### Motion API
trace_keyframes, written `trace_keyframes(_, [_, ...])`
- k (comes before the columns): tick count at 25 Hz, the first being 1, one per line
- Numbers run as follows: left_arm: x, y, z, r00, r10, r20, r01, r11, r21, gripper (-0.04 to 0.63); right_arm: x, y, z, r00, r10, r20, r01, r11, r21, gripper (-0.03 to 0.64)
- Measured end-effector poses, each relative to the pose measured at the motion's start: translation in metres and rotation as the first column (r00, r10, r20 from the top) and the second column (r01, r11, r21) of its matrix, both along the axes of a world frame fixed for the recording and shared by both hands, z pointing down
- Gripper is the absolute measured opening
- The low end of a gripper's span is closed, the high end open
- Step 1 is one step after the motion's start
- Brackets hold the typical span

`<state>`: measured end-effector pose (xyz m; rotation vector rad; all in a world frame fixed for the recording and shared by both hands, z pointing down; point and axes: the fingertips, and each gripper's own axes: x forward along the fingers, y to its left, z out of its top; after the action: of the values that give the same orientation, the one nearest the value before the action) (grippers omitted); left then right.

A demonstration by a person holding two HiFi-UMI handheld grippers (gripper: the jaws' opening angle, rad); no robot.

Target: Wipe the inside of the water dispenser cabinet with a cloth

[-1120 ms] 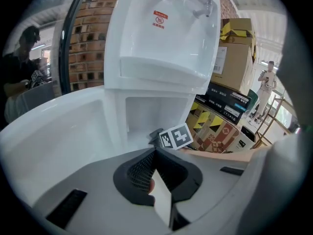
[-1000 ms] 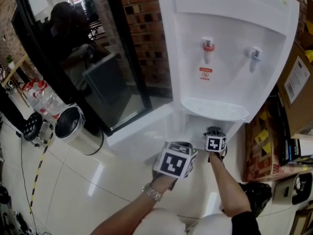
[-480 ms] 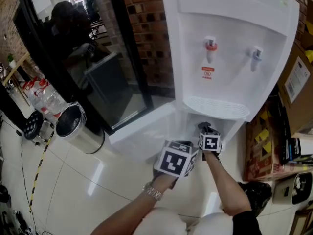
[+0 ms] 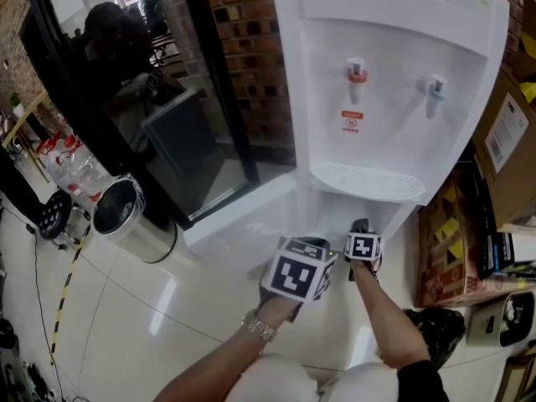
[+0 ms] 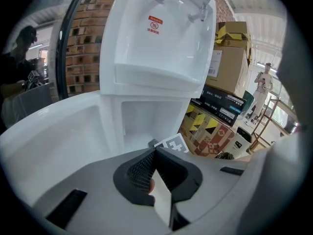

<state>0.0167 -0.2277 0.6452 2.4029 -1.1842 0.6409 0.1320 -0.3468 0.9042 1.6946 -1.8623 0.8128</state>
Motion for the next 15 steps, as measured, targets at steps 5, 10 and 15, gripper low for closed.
trace_keyframes(5, [0.000, -0.002, -0.003, 1.000, -0.010, -0.014, 0.010, 1.000, 0.005, 0.002, -0.079, 0.004, -0.013, 0.968, -0.246, 0.053, 0.243, 0.969, 0.046, 0.013])
trace_keyframes(10, [-0.001, -0.001, -0.002, 1.000, -0.005, -0.005, 0.005, 1.000, 0.004, 0.002, -0.054, -0.008, -0.053, 0.984, -0.150, -0.093, 0.164, 0.971, 0.176, 0.014])
trace_keyframes(15, [-0.001, 0.001, -0.003, 1.000, 0.002, 0.001, -0.002, 1.000, 0.006, 0.002, 0.027, -0.011, -0.054, 0.989, 0.083, -0.123, -0.061, 0.983, 0.176, 0.012])
